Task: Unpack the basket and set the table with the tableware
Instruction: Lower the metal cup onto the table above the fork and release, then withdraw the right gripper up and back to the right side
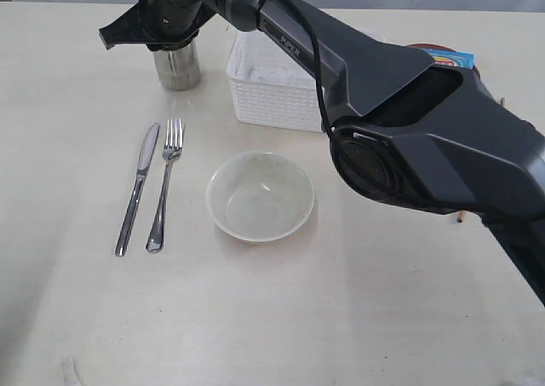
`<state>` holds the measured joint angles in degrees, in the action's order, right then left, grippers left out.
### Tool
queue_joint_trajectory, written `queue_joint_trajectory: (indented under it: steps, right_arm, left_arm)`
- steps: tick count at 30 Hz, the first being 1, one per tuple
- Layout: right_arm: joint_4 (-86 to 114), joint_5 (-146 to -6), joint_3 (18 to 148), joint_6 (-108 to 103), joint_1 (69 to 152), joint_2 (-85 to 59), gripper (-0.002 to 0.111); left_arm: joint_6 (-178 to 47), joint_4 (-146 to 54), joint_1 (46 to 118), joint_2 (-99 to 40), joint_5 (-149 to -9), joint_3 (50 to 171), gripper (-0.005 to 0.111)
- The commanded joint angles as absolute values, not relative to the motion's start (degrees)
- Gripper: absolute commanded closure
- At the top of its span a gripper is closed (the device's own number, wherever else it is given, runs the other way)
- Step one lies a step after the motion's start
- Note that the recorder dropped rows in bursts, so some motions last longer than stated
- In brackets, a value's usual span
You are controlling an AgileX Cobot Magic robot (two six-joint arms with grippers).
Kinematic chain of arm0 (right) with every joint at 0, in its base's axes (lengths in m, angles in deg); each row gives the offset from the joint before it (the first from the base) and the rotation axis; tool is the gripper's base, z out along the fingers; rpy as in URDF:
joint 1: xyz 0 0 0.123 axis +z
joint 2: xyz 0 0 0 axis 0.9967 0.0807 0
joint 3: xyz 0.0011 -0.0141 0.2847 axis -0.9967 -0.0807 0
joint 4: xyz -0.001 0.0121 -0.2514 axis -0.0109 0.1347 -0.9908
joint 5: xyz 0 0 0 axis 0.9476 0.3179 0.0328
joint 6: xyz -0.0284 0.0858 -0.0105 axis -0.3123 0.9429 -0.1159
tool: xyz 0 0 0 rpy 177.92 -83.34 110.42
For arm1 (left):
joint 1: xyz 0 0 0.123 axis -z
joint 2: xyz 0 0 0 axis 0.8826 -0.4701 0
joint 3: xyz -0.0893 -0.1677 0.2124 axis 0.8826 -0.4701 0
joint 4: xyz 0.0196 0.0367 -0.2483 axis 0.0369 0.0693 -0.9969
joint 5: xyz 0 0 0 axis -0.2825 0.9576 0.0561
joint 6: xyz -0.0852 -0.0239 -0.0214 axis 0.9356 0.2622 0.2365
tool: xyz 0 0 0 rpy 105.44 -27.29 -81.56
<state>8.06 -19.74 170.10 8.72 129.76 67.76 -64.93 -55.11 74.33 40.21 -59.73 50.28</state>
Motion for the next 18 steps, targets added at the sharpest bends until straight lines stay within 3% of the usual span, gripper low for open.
queue_joint_trajectory:
  steps: [1, 6, 18]
  right_arm:
    - [11.65, -19.34, 170.32, 1.73, 129.54, 67.12, 0.078]
    - [13.61, -19.48, 170.32, -0.43, 129.54, 67.12, 0.065]
    - [14.04, -16.26, 170.32, 0.36, 130.44, 66.94, 0.065]
  left_arm:
    - [-64.89, -54.95, 74.66, 40.4, -59.83, 50.1, 0.107]
    - [-64.89, -54.95, 74.66, 40.4, -59.83, 50.1, 0.107]
    - [-64.89, -54.95, 74.66, 40.4, -59.83, 50.1, 0.107]
